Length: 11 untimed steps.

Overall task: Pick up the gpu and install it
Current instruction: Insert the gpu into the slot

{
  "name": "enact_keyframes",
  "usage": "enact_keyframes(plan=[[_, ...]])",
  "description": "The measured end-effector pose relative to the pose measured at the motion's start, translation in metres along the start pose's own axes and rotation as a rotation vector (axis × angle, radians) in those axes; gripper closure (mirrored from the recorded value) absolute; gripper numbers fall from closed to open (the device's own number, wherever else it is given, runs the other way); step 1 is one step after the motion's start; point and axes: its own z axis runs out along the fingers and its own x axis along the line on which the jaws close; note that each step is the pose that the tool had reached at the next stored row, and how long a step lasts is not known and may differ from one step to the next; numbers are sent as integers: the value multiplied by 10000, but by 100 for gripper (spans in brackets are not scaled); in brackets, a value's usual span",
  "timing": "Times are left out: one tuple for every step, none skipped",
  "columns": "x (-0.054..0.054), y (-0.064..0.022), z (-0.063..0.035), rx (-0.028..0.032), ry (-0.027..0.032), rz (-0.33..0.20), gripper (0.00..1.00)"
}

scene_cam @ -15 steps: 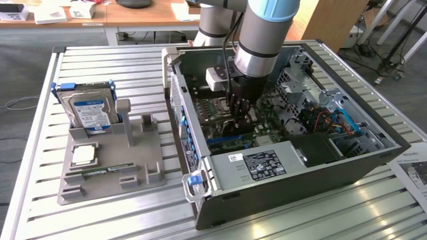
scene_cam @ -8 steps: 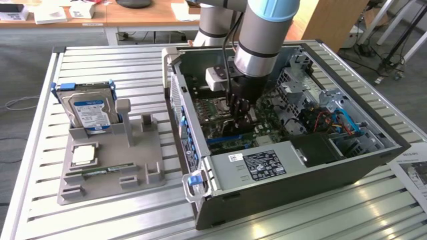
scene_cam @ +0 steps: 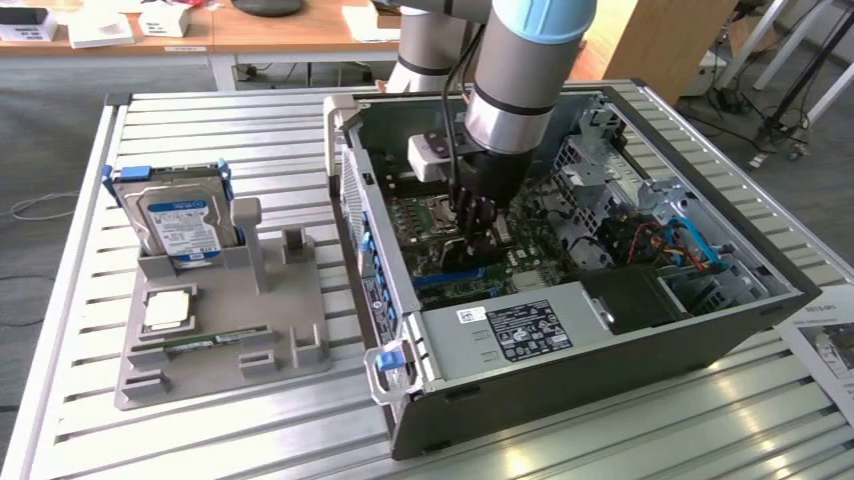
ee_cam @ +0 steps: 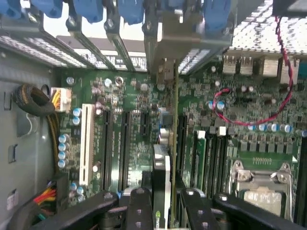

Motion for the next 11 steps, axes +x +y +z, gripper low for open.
enact_keyframes(plan=[[0,1,0,2,1,-1,73],[1,1,0,3,-1,-1,73],[1,2,-4,3,-3,-1,73],[1,2,-8,4,-6,-1,73],[2,3,-19,5,-20,-1,73],[2,4,-29,4,-32,1,73],[4,4,-34,5,-43,1,73],[4,4,-37,5,-48,1,73],[6,3,-38,3,-49,0,73],[8,3,-40,3,-51,-2,73],[8,2,-40,2,-51,-2,73]])
